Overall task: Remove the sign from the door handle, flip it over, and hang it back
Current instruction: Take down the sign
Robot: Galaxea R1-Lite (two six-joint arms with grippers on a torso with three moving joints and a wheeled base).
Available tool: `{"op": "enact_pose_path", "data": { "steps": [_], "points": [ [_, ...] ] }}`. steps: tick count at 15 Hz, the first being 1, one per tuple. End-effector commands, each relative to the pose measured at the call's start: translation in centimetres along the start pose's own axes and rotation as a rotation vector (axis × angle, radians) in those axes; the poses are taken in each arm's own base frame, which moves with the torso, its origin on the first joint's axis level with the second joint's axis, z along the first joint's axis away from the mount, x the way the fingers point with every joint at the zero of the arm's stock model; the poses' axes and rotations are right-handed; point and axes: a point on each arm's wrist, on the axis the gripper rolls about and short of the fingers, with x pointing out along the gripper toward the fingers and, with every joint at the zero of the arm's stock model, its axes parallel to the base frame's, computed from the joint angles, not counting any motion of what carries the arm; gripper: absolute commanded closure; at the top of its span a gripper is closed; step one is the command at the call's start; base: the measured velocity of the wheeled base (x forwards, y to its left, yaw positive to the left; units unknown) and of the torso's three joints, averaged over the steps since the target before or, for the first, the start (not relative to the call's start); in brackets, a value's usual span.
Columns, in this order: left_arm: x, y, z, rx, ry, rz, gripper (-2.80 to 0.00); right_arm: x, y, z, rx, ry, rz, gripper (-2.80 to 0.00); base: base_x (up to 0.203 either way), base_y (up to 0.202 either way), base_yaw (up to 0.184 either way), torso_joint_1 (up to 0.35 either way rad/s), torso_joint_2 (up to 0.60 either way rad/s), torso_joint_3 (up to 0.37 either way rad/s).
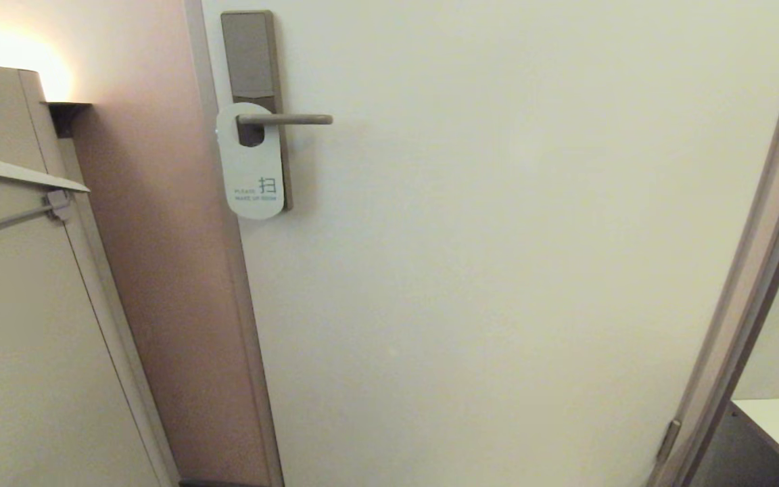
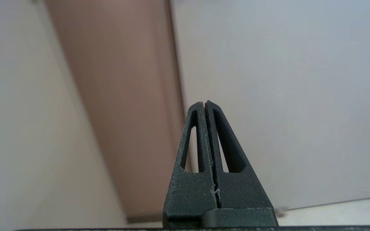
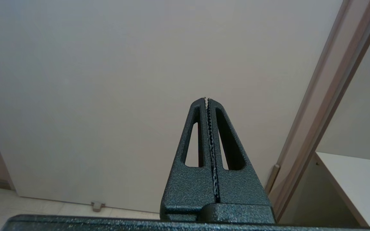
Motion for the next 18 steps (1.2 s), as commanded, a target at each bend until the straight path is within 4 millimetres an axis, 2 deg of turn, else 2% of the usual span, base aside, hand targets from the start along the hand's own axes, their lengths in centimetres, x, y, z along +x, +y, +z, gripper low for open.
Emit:
{"op": "enact_pose_path", "data": {
  "steps": [1, 5, 8, 10, 14, 18],
  "points": [
    [0.4, 0.1, 1.8, -0.021, 0.023, -0.021, 0.0, 0.0, 0.0, 0.0, -0.001, 0.001, 0.0, 0.0, 0.0, 0.0, 0.0, 0.0, 0.0, 0.0],
    [3.1, 0.6, 7.2, -0.127, 0.104, -0.069, 0.0, 0.0, 0.0, 0.0, -0.001, 0.001, 0.002, 0.0, 0.0, 0.0, 0.0, 0.0, 0.0, 0.0],
    [7.4, 1.0, 10.4, -0.193, 0.156, -0.075, 0.0, 0.0, 0.0, 0.0, -0.001, 0.001, 0.0, 0.0, 0.0, 0.0, 0.0, 0.0, 0.0, 0.0],
    [10.9, 1.2, 12.0, -0.22, 0.185, -0.071, 0.0, 0.0, 0.0, 0.0, -0.001, 0.001, 0.0, 0.0, 0.0, 0.0, 0.0, 0.0, 0.0, 0.0],
    [17.9, 2.5, 13.6, -0.254, 0.226, -0.014, 0.0, 0.0, 0.0, 0.0, -0.001, 0.001, 0.0, 0.0, 0.0, 0.0, 0.0, 0.0, 0.0, 0.0],
    [23.4, 3.7, 14.0, -0.271, 0.24, -0.018, 0.0, 0.0, 0.0, 0.0, -0.001, 0.001, 0.0, 0.0, 0.0, 0.0, 0.0, 0.0, 0.0, 0.0]
  ]
}}
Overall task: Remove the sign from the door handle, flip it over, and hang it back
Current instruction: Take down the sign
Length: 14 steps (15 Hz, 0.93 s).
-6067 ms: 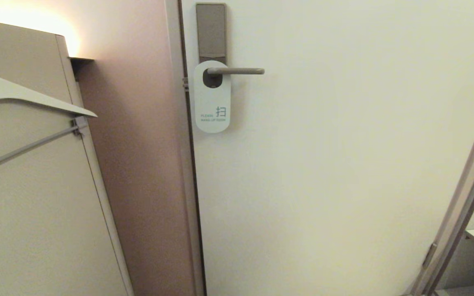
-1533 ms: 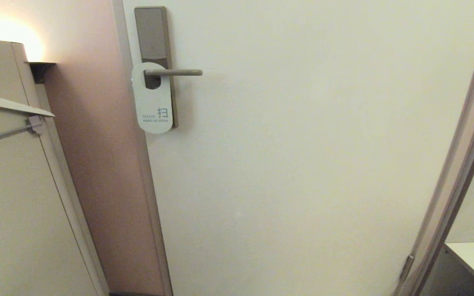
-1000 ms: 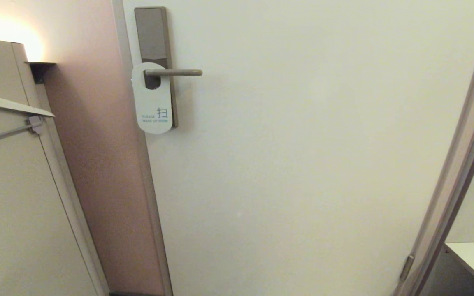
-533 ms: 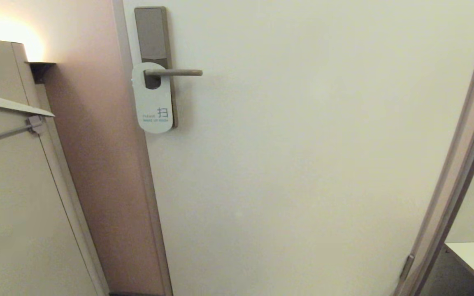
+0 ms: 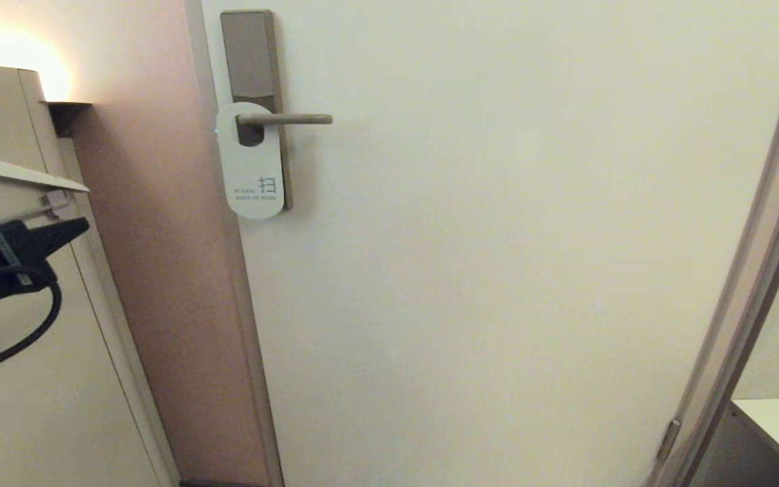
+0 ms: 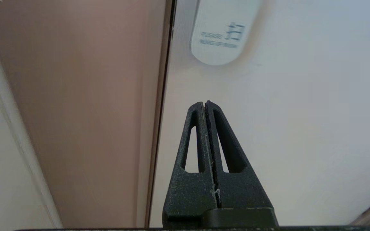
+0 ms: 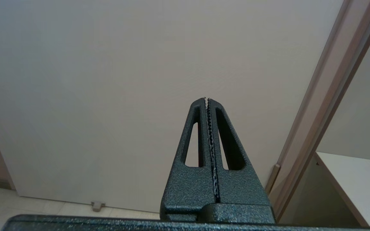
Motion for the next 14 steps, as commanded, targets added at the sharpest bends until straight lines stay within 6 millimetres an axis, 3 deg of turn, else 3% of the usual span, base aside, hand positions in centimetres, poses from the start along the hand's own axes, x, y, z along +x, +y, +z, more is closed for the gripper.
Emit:
{"op": "enact_pose_path", "data": {
  "steps": [1, 12, 14],
  "points": [
    [3.9, 0.9, -0.6, -0.016, 0.076, 0.012, 0.0, 0.0, 0.0, 0.0, 0.0, 0.001, 0.001, 0.0, 0.0, 0.0, 0.0, 0.0, 0.0, 0.0],
    [12.3, 2.9, -0.8, -0.028, 0.11, -0.023, 0.0, 0.0, 0.0, 0.0, 0.0, 0.001, 0.001, 0.0, 0.0, 0.0, 0.0, 0.0, 0.0, 0.0],
    [13.0, 3.5, 0.0, -0.029, 0.085, -0.081, 0.0, 0.0, 0.0, 0.0, 0.0, 0.001, 0.001, 0.0, 0.0, 0.0, 0.0, 0.0, 0.0, 0.0]
  ]
}}
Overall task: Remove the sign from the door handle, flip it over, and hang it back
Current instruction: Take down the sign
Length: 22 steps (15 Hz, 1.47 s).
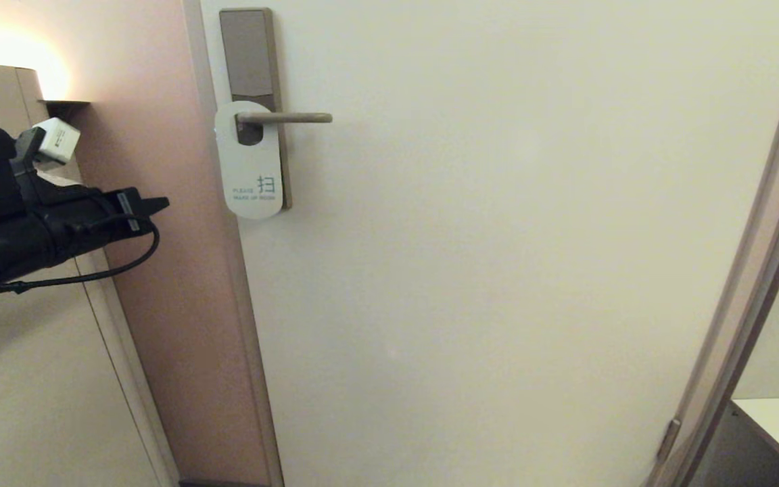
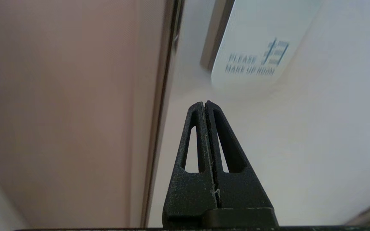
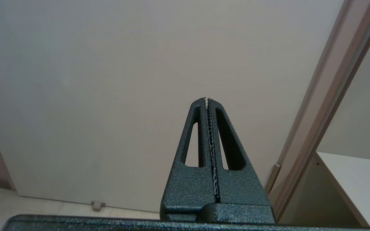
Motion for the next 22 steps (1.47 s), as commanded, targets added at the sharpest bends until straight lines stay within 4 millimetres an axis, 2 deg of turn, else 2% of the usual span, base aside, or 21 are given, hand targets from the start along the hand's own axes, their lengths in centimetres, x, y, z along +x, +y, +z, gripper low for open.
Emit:
{"op": "enact_pose_path", "data": {
  "steps": [1, 5, 13, 14, 19, 22],
  "points": [
    [1.3, 0.7, 0.1, -0.005, 0.008, -0.025, 0.0, 0.0, 0.0, 0.0, -0.001, 0.002, 0.001, 0.0, 0.0, 0.0, 0.0, 0.0, 0.0, 0.0],
    [2.6, 0.9, 0.8, 0.004, 0.003, -0.101, 0.0, 0.0, 0.0, 0.0, -0.001, 0.002, 0.0, 0.0, 0.0, 0.0, 0.0, 0.0, 0.0, 0.0],
    [5.0, 1.9, 1.1, 0.005, -0.001, -0.108, 0.0, 0.0, 0.0, 0.0, -0.001, 0.002, 0.0, 0.0, 0.0, 0.0, 0.0, 0.0, 0.0, 0.0],
    [5.3, 2.1, 0.8, 0.004, 0.006, -0.106, -2.8, 0.0, 0.0, 0.0, -0.001, 0.002, 0.0, 0.0, 0.0, 0.0, 0.0, 0.0, 0.0, 0.0],
    [6.7, 2.6, 0.6, -0.002, 0.019, -0.15, -2.8, 0.0, 0.0, 0.0, -0.001, 0.002, 0.0, 0.0, 0.0, 0.0, 0.0, 0.0, 0.0, 0.0],
    [7.3, 2.6, 1.6, 0.012, -0.007, -0.196, -2.8, 0.0, 0.0, 0.0, -0.001, 0.002, 0.0, 0.0, 0.0, 0.0, 0.0, 0.0, 0.0, 0.0]
  ]
}}
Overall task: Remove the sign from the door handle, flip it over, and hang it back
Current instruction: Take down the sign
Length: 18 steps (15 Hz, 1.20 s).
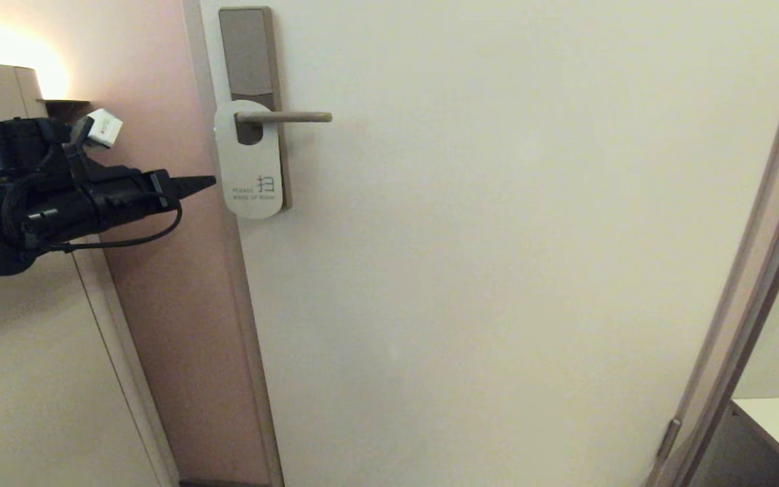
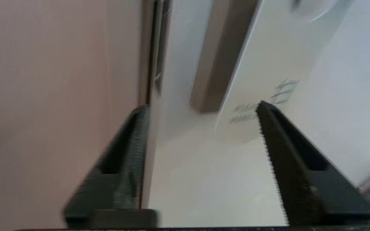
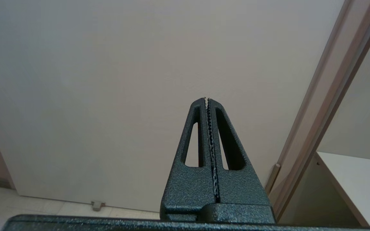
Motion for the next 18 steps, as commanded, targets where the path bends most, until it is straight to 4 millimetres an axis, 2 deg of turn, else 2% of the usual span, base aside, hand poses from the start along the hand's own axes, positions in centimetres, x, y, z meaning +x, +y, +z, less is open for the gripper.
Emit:
{"op": "enact_pose_path", "data": {
  "steps": [1, 6, 14, 18],
  "points": [
    [0.4, 0.1, 0.4, 0.006, -0.006, -0.049, -2.8, 0.0, 0.0, 0.0, 0.0, 0.001, 0.002, 0.0, 0.0, 0.0, 0.0, 0.0, 0.0, 0.0],
    [0.6, -0.3, 0.6, 0.013, 0.008, -0.186, -2.8, 0.0, 0.0, 0.0, 0.0, 0.001, 0.0, 0.0, 0.0, 0.0, 0.0, 0.0, 0.0, 0.0],
    [1.7, 0.4, -0.6, -0.027, 0.053, -0.259, -2.8, 0.0, 0.0, 0.0, 0.0, 0.001, 0.002, 0.0, 0.0, 0.0, 0.0, 0.0, 0.0, 0.0],
    [2.6, -0.2, -1.0, -0.021, 0.058, -0.297, -2.8, 0.0, 0.0, 0.0, 0.0, 0.001, 0.002, 0.0, 0.0, 0.0, 0.0, 0.0, 0.0, 0.0]
  ]
}}
